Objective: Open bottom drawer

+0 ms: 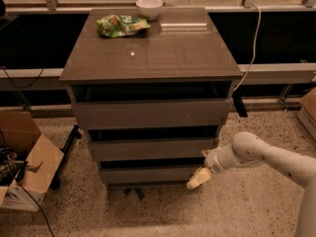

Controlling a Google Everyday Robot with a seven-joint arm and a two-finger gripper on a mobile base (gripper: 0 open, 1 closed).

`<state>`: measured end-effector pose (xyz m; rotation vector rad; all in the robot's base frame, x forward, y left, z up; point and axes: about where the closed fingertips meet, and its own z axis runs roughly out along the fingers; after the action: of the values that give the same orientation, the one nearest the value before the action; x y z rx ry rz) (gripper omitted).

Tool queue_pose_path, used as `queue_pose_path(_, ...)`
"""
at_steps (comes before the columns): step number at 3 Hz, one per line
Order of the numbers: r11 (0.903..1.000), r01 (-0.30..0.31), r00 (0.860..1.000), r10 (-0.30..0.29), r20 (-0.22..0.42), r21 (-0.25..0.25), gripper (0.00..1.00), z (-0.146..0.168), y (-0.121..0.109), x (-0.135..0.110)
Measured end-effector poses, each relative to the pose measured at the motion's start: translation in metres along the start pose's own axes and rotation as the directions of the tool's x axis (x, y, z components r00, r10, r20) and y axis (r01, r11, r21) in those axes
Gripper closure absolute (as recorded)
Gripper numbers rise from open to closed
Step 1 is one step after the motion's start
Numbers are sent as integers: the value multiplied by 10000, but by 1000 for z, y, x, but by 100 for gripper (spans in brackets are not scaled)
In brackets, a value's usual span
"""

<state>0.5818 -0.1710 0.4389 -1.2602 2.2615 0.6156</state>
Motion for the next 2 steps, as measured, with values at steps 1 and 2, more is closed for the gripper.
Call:
queue_pose_path(1,10000,1,10000,-2,-52,-94,0,3,3,1)
queue_pose_path(2,9993,371,9992,-369,-160,108,0,41,-6,9)
